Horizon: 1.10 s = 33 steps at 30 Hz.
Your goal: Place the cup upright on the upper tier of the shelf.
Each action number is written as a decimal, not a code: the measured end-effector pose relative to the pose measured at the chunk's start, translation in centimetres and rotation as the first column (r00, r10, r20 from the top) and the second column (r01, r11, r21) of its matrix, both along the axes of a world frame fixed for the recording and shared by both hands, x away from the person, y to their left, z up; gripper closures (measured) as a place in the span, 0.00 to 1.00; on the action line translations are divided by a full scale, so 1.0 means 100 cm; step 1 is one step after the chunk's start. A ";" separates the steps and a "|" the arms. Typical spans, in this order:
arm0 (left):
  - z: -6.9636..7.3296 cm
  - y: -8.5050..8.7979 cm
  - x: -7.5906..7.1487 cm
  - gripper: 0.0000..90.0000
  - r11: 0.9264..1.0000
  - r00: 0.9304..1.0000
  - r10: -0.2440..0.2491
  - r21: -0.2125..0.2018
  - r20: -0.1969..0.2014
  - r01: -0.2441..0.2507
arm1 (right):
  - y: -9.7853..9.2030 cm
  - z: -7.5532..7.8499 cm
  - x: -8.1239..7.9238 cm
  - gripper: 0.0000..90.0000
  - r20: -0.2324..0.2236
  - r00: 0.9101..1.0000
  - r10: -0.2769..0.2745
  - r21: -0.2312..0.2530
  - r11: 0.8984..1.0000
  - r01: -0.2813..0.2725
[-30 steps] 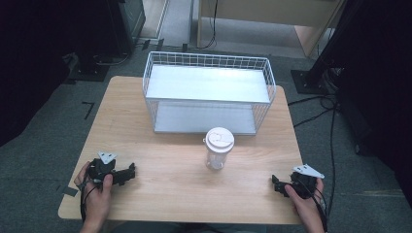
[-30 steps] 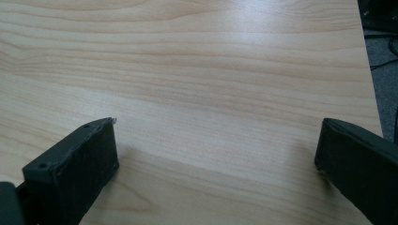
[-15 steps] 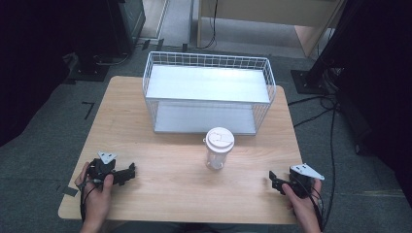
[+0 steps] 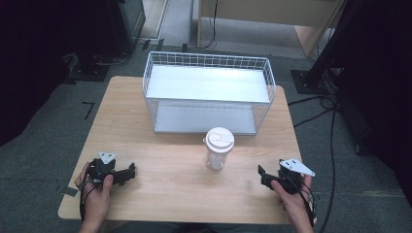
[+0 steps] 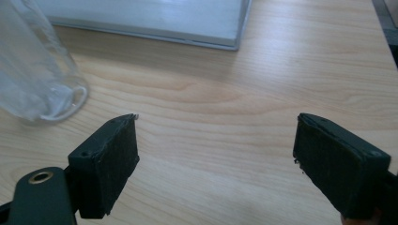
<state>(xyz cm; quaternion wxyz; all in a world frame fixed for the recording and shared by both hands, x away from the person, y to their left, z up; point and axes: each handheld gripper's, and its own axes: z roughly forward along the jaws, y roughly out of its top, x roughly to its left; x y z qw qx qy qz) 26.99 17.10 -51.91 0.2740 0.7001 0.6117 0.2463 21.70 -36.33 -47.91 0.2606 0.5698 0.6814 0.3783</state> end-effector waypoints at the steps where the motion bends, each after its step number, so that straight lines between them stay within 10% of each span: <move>1: 0.000 0.000 0.000 0.00 1.000 1.000 0.001 -0.001 0.000 -0.001 | 0.002 0.001 0.001 0.16 0.001 1.000 0.006 0.008 1.000 -0.006; 33: 0.000 0.000 0.000 0.00 1.000 1.000 -0.002 -0.001 -0.001 0.002 | 0.074 0.018 0.016 0.16 0.050 0.982 0.183 0.039 0.982 -0.185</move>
